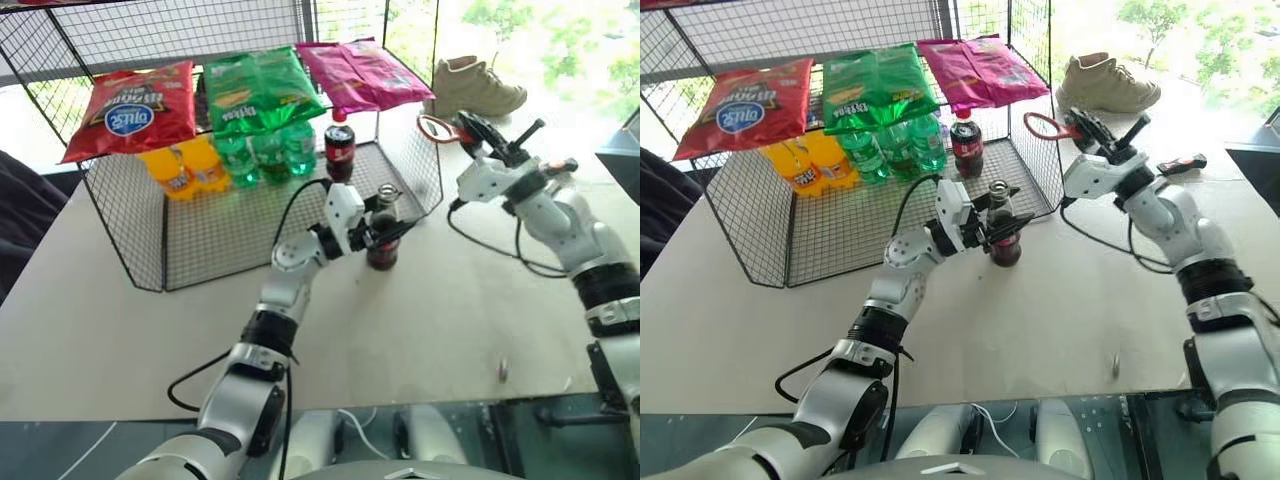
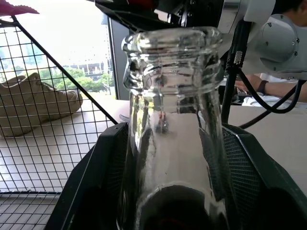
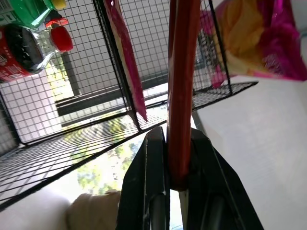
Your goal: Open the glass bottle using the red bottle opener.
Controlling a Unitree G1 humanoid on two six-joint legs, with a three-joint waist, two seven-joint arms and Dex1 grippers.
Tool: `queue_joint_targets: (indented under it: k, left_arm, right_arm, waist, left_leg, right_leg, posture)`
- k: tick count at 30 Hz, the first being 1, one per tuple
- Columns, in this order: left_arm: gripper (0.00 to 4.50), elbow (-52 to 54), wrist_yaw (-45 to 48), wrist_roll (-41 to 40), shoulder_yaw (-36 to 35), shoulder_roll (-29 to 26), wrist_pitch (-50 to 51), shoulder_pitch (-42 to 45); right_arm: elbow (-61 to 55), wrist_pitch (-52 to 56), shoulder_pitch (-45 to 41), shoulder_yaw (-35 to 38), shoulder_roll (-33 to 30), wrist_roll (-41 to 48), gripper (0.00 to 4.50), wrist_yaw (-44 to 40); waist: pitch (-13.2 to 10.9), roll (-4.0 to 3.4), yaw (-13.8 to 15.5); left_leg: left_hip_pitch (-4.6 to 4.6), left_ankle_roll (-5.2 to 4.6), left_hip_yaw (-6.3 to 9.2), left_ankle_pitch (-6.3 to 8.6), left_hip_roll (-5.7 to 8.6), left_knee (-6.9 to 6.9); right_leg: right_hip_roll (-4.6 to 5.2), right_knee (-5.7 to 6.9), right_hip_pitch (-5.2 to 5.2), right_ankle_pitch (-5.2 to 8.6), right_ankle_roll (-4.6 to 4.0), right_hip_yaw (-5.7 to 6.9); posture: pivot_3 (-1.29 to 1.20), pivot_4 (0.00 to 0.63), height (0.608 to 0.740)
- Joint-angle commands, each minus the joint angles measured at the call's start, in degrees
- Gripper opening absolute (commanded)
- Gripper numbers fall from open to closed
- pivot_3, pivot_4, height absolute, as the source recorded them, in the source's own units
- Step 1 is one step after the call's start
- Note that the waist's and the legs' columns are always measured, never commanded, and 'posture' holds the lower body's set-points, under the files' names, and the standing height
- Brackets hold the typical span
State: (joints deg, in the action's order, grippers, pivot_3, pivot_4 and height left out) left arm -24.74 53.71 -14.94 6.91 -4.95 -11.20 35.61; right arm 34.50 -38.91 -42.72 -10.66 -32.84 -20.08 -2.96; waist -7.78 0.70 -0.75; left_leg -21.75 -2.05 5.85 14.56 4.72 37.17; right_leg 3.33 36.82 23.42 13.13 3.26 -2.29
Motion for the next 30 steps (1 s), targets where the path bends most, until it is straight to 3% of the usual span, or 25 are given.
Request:
queue_joint_targets:
  k: [1, 6, 11, 12, 13, 15, 30]
  left_arm:
    - [2.26, 0.0, 0.4, 0.3, 1.3, 0.1, 2.6, -2.0]
    - [2.26, 0.8, 0.0, 0.5, 1.2, -0.1, 2.9, -2.0]
    - [2.26, 0.9, -0.1, 0.5, 1.2, -0.2, 3.1, -2.0]
    - [3.32, 0.9, -0.1, 0.5, 1.2, -0.2, 3.1, -2.0]
    - [3.48, 0.9, -0.1, 0.5, 1.2, -0.2, 3.1, -2.0]
    - [4.48, 0.9, -0.3, 0.6, 1.2, -0.1, 3.2, -2.1]
    - [4.48, 4.5, -1.0, 1.2, 0.5, -2.9, 2.2, -3.6]
  right_arm:
    - [-6.4, 8.2, 3.9, 3.4, 4.8, 11.1, 0.0, -6.0]
    - [-15.4, 21.0, 9.6, 4.7, 11.4, 19.3, 0.0, -11.1]
    - [-21.6, 28.6, 12.7, 4.8, 14.4, 21.3, 0.0, -13.3]
    - [-22.2, 29.1, 13.0, 4.7, 14.5, 20.9, 0.0, -13.4]
    - [-22.6, 29.6, 13.2, 4.7, 14.6, 20.7, 0.0, -13.5]
    - [-23.2, 30.1, 13.5, 4.9, 14.7, 20.5, 0.0, -13.6]
    - [-22.9, 30.8, 14.0, 6.4, 14.5, 19.9, 0.0, -14.6]
  waist:
    - [0.0, -0.01, 0.0]
    - [0.0, -0.02, 0.0]
    - [0.0, -0.03, 0.1]
    - [0.0, -0.03, 0.1]
    - [0.0, -0.04, 0.0]
    - [0.0, -0.05, 0.0]
    - [0.0, -0.05, 0.0]
  left_leg:
    - [-0.01, 0.0, 0.0, 0.0, 0.0, -0.01]
    - [-0.05, -0.02, 0.01, 0.01, 0.01, 0.0]
    - [-0.05, -0.02, 0.04, 0.01, 0.02, 0.0]
    - [-0.05, -0.02, 0.04, 0.02, 0.03, 0.0]
    - [-0.05, -0.02, 0.03, 0.02, 0.04, 0.01]
    - [-0.09, -0.02, 0.03, 0.02, 0.04, 0.0]
    - [-0.14, -0.02, 0.01, 0.02, 0.03, -0.01]
  right_leg:
    - [0.0, 0.01, 0.01, 0.0, 0.0, 0.0]
    - [0.0, 0.02, 0.08, 0.0, 0.0, 0.01]
    - [0.0, 0.03, 0.09, 0.0, 0.0, 0.06]
    - [0.01, 0.03, 0.09, 0.0, 0.0, 0.07]
    - [0.01, 0.03, 0.1, 0.0, 0.01, 0.07]
    - [0.0, 0.04, 0.16, -0.01, 0.01, 0.06]
    - [0.01, 0.09, 0.27, 0.0, 0.01, 0.04]
  posture:
    - [0.0, 0.15, 0.74]
    - [0.0, 0.15, 0.74]
    - [0.0, 0.15, 0.74]
    - [0.0, 0.15, 0.74]
    - [0.0, 0.15, 0.74]
    - [0.0, 0.15, 0.74]
    - [0.0, 0.15, 0.74]
